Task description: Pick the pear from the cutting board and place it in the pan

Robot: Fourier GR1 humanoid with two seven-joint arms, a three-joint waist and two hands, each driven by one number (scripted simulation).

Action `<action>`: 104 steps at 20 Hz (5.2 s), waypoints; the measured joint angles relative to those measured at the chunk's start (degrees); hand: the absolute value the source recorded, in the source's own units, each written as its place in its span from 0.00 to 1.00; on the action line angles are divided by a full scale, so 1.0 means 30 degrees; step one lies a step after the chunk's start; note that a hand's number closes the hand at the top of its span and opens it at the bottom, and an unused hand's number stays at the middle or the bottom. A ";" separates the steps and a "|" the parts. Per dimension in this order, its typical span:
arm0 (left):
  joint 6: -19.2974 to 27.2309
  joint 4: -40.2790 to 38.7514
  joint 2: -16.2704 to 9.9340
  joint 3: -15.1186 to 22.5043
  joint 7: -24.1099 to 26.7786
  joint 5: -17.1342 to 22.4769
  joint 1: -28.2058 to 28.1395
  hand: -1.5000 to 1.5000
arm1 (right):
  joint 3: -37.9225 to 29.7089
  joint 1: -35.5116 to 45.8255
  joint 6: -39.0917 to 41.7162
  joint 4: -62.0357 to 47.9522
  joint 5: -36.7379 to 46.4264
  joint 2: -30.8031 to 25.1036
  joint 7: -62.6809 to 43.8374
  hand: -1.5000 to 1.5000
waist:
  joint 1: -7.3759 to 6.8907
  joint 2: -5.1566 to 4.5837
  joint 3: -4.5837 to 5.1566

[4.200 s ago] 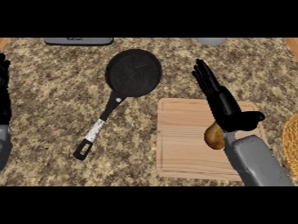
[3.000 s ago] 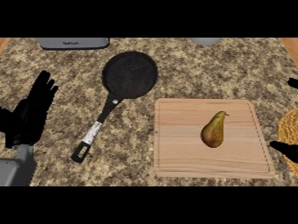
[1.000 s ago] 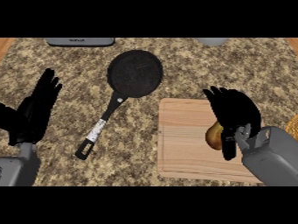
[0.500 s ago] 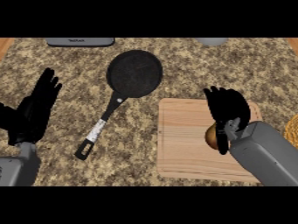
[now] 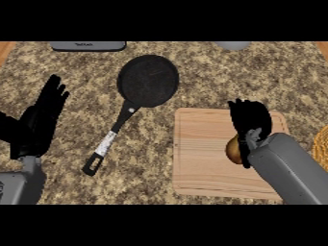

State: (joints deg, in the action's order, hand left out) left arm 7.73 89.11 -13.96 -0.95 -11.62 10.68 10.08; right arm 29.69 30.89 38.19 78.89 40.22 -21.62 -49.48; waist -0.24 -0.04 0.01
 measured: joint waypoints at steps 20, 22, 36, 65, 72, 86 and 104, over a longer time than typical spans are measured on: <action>-0.0832 0.0358 0.0643 -0.0871 -0.0233 -0.0661 -0.0220 0.50 | -0.1649 -0.0946 -0.2629 -0.4123 0.4662 0.1908 0.5252 1.00 | 0.0016 0.0188 0.0209; -0.0914 0.0697 0.0602 -0.0901 -0.0331 -0.0721 -0.0343 0.50 | -0.1736 -0.0811 -0.2823 -0.4487 0.4986 0.1995 0.5803 1.00 | 0.0024 0.0218 0.0245; -0.1132 0.1222 0.0997 -0.0591 -0.0903 -0.0904 -0.0149 0.50 | -0.2640 0.0700 -0.5627 -0.4316 0.6028 0.4906 0.3482 1.00 | -0.0698 0.0002 0.0099; -0.1523 -0.0104 0.2078 0.1317 -0.1170 -0.1549 0.2563 0.50 | -0.3827 1.5621 -1.1294 -1.1787 1.0571 0.6913 -0.6619 1.00 | -0.3845 -0.0718 0.0141; -0.1238 -0.0360 0.1953 0.0865 -0.1092 -0.1601 0.2433 0.50 | -0.4015 1.5775 -1.2754 -1.3084 1.1040 0.6912 -0.7033 1.00 | -0.2999 -0.0556 0.0091; -0.1025 -0.0292 0.1825 0.0303 -0.0717 -0.1570 0.1833 0.50 | -0.3841 1.2145 -1.8031 -1.4900 1.0228 0.6974 -0.5279 1.00 | -0.2112 -0.0541 0.0015; -0.1288 -0.0039 0.1624 0.0073 -0.0821 -0.1379 0.1685 0.50 | -0.6094 0.9331 -2.5968 -1.6803 0.6520 0.7019 -0.3198 0.00 | -0.2080 -0.0457 -0.0032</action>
State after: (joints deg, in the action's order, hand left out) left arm 3.87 89.00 -9.08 -0.73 -14.08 6.54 15.13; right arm 11.41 58.88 -39.71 28.48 59.78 -0.56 -59.07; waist -6.48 -1.41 -0.08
